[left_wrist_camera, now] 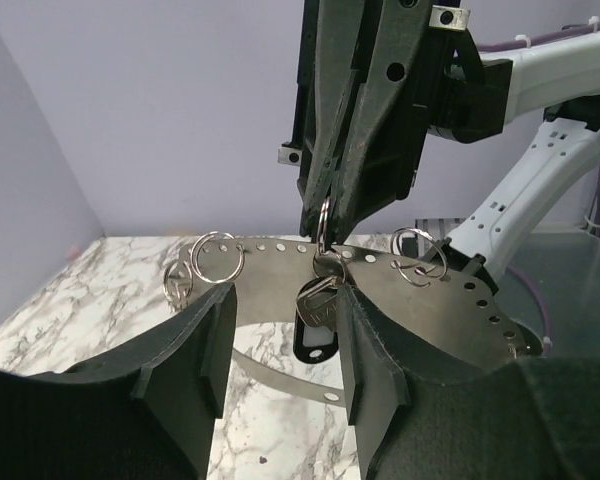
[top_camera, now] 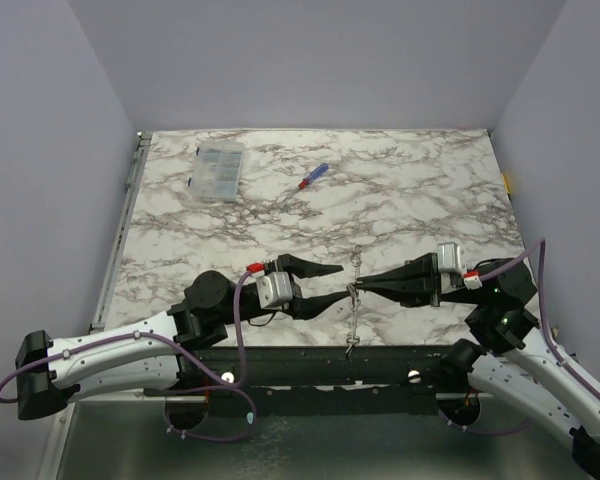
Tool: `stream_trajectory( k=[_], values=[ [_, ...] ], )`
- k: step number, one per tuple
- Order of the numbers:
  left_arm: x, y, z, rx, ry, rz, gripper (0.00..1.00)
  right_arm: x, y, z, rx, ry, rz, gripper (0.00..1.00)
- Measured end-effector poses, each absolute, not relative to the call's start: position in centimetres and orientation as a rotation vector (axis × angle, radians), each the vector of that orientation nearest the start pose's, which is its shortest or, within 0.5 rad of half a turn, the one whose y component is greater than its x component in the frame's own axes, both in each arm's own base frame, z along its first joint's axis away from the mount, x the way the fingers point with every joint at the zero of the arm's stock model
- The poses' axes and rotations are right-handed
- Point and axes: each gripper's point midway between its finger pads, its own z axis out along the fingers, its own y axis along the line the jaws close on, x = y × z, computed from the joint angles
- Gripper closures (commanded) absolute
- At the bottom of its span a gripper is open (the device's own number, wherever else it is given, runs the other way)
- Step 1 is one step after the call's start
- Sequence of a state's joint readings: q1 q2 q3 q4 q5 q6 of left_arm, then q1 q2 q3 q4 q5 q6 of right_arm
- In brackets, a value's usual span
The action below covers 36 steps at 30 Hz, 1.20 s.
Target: Put the keys on the keyring
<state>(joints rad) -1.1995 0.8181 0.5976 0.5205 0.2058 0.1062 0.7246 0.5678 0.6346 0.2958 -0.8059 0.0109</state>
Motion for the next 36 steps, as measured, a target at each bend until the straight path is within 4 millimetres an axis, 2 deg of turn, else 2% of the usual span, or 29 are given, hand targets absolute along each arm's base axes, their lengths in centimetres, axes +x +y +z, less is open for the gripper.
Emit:
stream_trajectory(
  k=[5, 13, 24, 28, 32, 36],
  values=[
    [9.0, -32.9, 34.5, 0.97, 0.942, -1.084, 0.5, 9.0, 25.1, 36.1, -1.122, 0.862, 1.112, 0.99],
    [8.4, -33.8, 33.2, 1.019, 0.961, -1.125, 0.5, 8.4, 25.3, 36.0, -1.146, 0.858, 1.159, 1.0],
    [8.2, -34.4, 32.3, 1.037, 0.988, -1.151, 0.6, 8.2, 25.4, 36.2, -1.149, 0.846, 1.174, 0.99],
    [8.3, -34.7, 31.8, 1.043, 1.005, -1.155, 0.77, 8.2, 25.5, 36.3, -1.149, 0.838, 1.172, 1.0],
    [8.3, -34.8, 31.7, 1.044, 1.007, -1.157, 1.0, 8.2, 25.5, 36.3, -1.151, 0.84, 1.174, 0.99],
    [8.2, -34.8, 31.9, 1.045, 0.997, -1.157, 1.0, 8.2, 25.5, 36.3, -1.15, 0.836, 1.173, 0.99]
  ],
)
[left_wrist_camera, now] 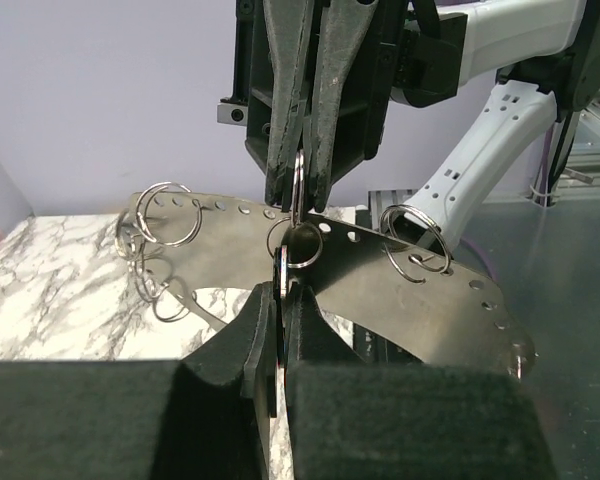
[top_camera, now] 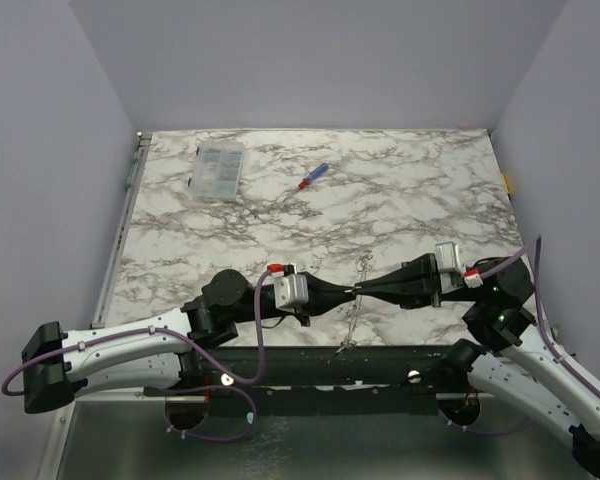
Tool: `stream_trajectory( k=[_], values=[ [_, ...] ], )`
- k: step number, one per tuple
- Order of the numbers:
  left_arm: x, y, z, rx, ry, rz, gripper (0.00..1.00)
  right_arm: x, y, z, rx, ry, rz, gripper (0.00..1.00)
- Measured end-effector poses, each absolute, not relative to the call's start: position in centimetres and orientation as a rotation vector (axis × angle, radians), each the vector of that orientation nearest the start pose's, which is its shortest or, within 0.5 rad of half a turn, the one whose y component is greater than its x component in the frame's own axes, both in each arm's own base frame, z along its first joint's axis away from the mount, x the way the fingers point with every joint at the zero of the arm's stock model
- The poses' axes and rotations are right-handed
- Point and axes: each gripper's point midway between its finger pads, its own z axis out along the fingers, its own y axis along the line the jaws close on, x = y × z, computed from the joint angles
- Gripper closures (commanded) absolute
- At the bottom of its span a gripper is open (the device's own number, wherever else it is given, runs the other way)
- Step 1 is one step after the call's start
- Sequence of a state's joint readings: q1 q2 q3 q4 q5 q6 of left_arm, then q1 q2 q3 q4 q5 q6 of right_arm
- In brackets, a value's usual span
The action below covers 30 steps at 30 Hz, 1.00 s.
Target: Put the keys on the keyring
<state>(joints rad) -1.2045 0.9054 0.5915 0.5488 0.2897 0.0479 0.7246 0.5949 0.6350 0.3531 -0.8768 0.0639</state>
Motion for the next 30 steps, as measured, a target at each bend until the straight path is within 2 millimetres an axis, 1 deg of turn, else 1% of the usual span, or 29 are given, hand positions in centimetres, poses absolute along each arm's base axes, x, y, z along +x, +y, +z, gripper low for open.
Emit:
stream_trajectory(
  k=[4, 10, 14, 20, 23, 30],
  values=[
    [8.1, -34.7, 32.1, 1.041, 0.988, -1.156, 1.0, 8.0, 25.3, 36.5, -1.149, 0.83, 1.169, 0.99],
    [8.0, -33.5, 32.6, 1.045, 0.961, -1.123, 1.0, 8.2, 25.1, 36.2, -1.139, 0.851, 1.152, 1.0],
    [8.1, -33.5, 31.9, 1.097, 0.993, -1.082, 1.0, 8.5, 25.2, 35.3, -1.151, 0.888, 1.146, 0.99],
    [8.5, -33.4, 30.9, 1.166, 1.034, -1.021, 1.0, 9.2, 25.6, 33.4, -1.185, 0.96, 1.129, 1.0],
    [8.7, -33.3, 30.4, 1.192, 1.057, -0.994, 1.0, 9.4, 25.6, 32.9, -1.195, 0.979, 1.118, 0.99],
    [8.9, -33.0, 30.3, 1.225, 1.081, -0.953, 1.0, 10.1, 25.5, 32.2, -1.2, 1.014, 1.075, 0.99]
  ],
)
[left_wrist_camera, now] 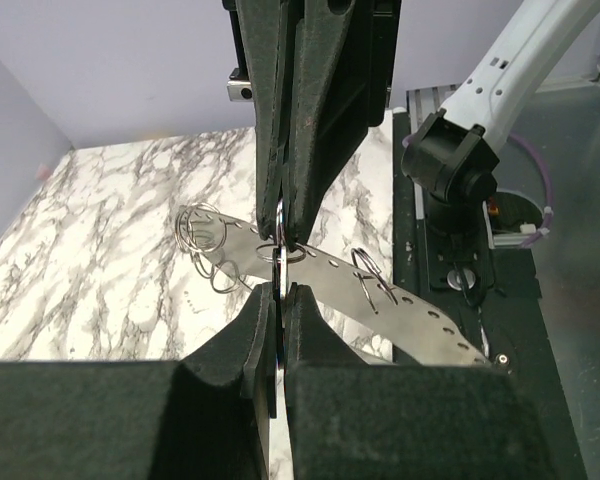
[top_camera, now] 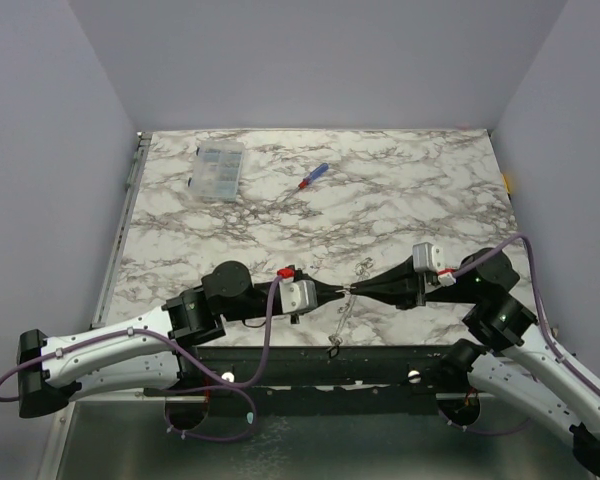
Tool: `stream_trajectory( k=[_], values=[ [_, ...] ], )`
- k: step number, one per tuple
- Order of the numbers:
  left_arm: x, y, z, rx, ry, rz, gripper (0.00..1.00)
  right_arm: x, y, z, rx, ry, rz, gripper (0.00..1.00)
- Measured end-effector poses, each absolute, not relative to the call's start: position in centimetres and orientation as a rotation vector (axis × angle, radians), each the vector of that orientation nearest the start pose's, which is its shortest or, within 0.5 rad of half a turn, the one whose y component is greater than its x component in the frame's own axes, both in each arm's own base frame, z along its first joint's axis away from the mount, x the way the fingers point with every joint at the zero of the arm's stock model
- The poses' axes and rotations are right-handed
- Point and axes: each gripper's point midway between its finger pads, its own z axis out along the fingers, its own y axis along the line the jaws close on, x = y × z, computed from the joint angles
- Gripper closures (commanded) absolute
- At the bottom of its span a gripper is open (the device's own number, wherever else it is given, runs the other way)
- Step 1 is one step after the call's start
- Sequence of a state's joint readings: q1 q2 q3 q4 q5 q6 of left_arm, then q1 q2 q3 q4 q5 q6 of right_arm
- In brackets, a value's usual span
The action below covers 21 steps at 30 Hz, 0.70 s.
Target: Put the keys on the keyring
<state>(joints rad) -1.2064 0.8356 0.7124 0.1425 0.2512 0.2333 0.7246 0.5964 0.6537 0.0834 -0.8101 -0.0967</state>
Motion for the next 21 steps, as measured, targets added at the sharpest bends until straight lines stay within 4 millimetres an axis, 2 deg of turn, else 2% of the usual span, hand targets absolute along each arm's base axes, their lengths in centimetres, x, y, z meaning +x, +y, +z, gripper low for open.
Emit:
stream_trajectory(
  k=[13, 16, 21],
  values=[
    [9.3, -32.4, 29.5, 1.247, 1.13, -0.914, 1.0, 11.3, 25.2, 31.1, -1.193, 1.092, 1.003, 0.99],
    [9.3, -32.4, 29.6, 1.244, 1.131, -0.91, 1.0, 11.4, 25.3, 30.8, -1.199, 1.103, 1.003, 0.94],
    [9.4, -32.3, 29.5, 1.25, 1.14, -0.903, 1.0, 11.5, 25.4, 30.6, -1.202, 1.113, 1.005, 0.77]
  ],
)
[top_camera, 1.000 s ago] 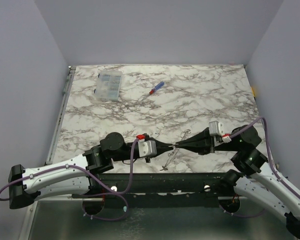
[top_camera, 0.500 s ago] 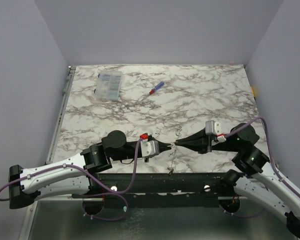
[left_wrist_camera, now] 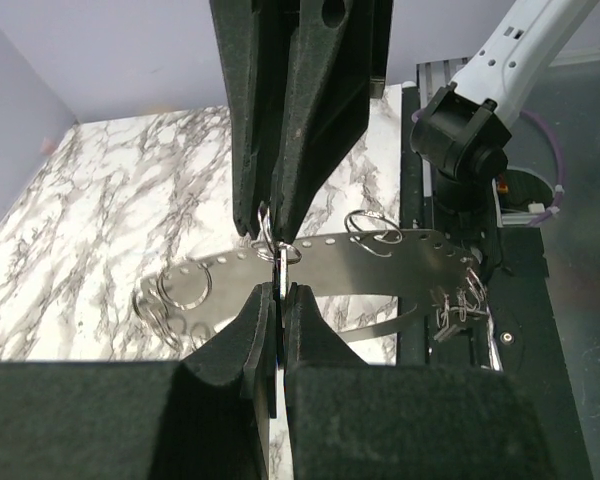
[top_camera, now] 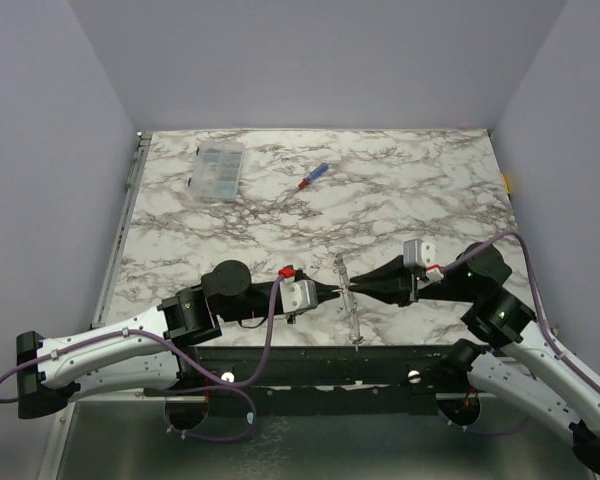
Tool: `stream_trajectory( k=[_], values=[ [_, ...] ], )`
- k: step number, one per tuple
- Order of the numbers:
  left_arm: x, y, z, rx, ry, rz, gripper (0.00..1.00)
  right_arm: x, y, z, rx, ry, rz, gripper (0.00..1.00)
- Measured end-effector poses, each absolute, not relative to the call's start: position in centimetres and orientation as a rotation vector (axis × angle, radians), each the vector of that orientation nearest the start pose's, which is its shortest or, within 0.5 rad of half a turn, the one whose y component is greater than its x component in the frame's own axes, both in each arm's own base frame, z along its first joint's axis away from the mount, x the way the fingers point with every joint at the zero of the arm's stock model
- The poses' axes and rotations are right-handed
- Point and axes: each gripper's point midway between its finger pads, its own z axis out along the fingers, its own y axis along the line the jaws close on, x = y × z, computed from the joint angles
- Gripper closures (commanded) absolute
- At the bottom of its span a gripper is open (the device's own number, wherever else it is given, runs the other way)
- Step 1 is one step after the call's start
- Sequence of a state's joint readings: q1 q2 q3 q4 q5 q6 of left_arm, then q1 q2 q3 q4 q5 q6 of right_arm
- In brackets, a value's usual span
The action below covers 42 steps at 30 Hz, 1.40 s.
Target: Put the keys on the keyring
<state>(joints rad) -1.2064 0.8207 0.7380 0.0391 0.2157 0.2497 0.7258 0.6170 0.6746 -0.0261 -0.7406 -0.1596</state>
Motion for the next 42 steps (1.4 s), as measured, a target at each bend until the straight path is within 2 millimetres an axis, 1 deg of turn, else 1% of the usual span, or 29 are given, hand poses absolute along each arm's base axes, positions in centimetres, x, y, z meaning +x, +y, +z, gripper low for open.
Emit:
stream_trajectory(
  k=[4, 6, 11, 17, 20, 21, 26, 27, 30, 34, 38, 42],
  values=[
    [9.4, -32.2, 29.6, 1.253, 1.141, -0.893, 1.0, 11.6, 25.4, 30.6, -1.204, 1.112, 1.002, 0.62],
    [9.6, -32.0, 29.5, 1.254, 1.152, -0.878, 1.0, 11.6, 25.4, 30.7, -1.204, 1.108, 0.999, 0.56],
    [10.7, -31.7, 29.6, 1.225, 1.176, -0.822, 1.0, 11.4, 25.2, 31.0, -1.2, 1.098, 0.994, 0.5],
    [11.8, -31.4, 29.1, 1.208, 1.226, -0.758, 1.0, 11.4, 24.8, 31.2, -1.184, 1.102, 0.979, 0.44],
    [12.3, -31.3, 28.8, 1.203, 1.248, -0.725, 1.0, 11.4, 24.5, 31.5, -1.169, 1.1, 0.963, 0.39],
    [12.6, -31.3, 28.5, 1.202, 1.261, -0.708, 1.0, 11.5, 24.4, 31.5, -1.162, 1.102, 0.956, 0.35],
    [13.9, -31.6, 27.1, 1.193, 1.32, -0.642, 1.0, 12.6, 24.0, 31.7, -1.108, 1.132, 0.907, 0.28],
    [14.3, -31.9, 26.6, 1.199, 1.34, -0.625, 1.0, 12.8, 24.0, 31.7, -1.097, 1.141, 0.898, 0.26],
    [15.0, -32.4, 25.6, 1.204, 1.376, -0.587, 1.0, 13.5, 23.8, 31.1, -1.068, 1.179, 0.88, 0.22],
    [15.8, -32.6, 24.6, 1.209, 1.407, -0.538, 1.0, 14.7, 23.7, 30.0, -1.021, 1.247, 0.851, 0.2],
    [16.7, -32.6, 23.9, 1.194, 1.437, -0.486, 1.0, 16.2, 23.0, 29.0, -0.953, 1.322, 0.786, 0.2],
    [17.8, -33.0, 22.3, 1.193, 1.479, -0.433, 1.0, 17.8, 22.0, 28.4, -0.88, 1.384, 0.707, 0.2]
  ],
)
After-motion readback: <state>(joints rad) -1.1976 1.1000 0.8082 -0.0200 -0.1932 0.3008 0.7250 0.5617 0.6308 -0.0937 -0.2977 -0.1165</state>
